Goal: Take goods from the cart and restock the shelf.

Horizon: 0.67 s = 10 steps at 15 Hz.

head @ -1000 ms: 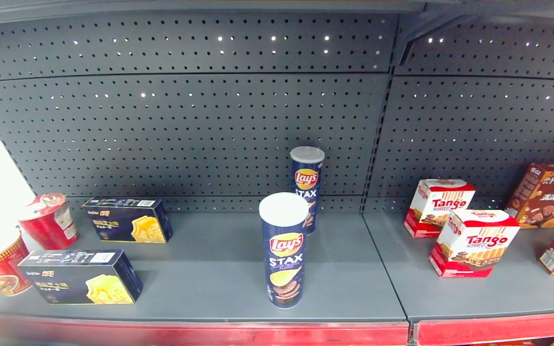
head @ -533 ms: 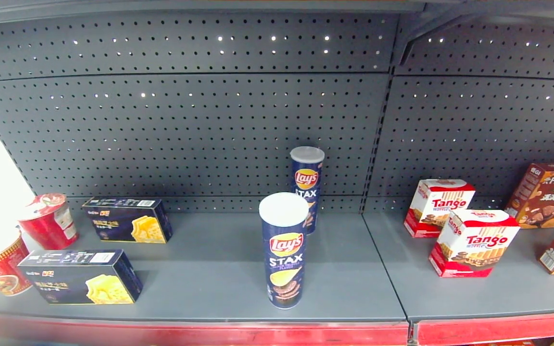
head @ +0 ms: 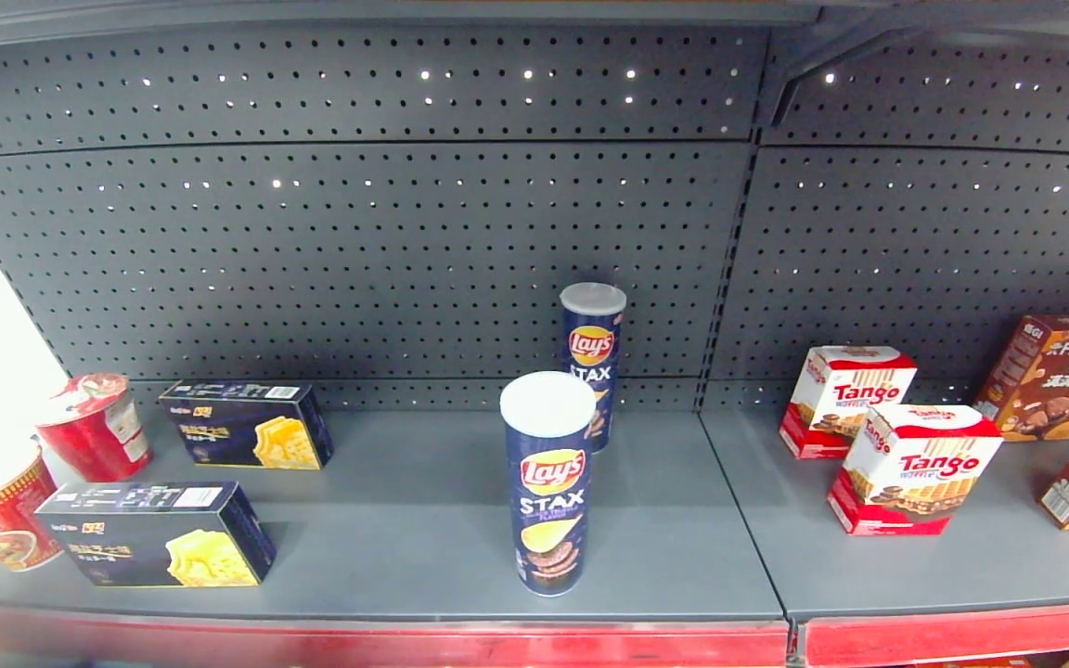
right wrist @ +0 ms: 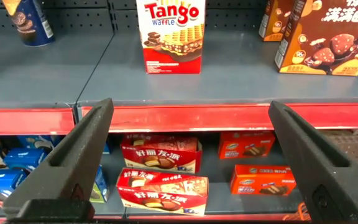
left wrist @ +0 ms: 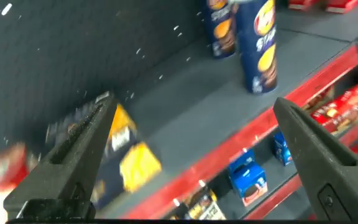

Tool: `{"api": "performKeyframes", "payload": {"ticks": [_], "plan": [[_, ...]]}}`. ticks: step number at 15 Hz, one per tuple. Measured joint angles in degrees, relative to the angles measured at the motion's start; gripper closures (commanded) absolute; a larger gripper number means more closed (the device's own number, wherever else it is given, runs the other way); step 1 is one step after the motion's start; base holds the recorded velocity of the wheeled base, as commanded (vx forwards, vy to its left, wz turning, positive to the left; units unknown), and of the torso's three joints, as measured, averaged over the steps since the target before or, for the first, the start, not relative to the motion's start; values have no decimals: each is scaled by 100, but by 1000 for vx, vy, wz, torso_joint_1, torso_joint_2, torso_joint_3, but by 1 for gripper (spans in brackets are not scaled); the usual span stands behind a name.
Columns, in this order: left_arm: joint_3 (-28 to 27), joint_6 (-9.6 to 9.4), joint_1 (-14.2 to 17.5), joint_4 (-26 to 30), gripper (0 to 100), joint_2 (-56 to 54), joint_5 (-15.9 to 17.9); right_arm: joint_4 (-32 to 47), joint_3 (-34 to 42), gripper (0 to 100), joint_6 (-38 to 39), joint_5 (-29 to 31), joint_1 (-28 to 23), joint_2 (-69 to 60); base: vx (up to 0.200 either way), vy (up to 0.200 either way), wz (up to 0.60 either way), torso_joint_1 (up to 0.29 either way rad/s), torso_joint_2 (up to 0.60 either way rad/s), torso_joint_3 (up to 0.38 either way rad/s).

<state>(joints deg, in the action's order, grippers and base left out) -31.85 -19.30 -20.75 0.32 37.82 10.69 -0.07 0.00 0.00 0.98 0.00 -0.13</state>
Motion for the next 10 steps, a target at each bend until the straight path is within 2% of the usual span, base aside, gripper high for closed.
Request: {"api": "performKeyframes", "payload": {"ticks": [1, 3, 5, 7, 8, 10], "plan": [[-276, 83, -69, -155, 0, 606, 123, 0, 0, 0, 0, 0, -2, 0, 0, 0, 0, 0, 0, 0], [-688, 458, -207, -480, 0, 1718, 255, 0, 0, 0, 0, 0, 0, 0, 0, 0, 0, 0, 0, 0], [-918, 1208, -466, -879, 0, 2795, 215, 0, 0, 0, 0, 0, 0, 0, 0, 0, 0, 0, 0, 0], [-1003, 1730, -684, -1293, 0, 3607, -57, 0, 0, 0, 2, -2, 0, 0, 0, 0, 0, 0, 0, 0], [-1014, 1808, -745, -1474, 0, 3966, -249, 0, 0, 0, 2, 0, 0, 0, 0, 0, 0, 0, 0, 0], [-900, 1837, -733, -1720, 0, 4512, -574, 0, 0, 0, 2, 0, 0, 0, 0, 0, 0, 0, 0, 0]]}}
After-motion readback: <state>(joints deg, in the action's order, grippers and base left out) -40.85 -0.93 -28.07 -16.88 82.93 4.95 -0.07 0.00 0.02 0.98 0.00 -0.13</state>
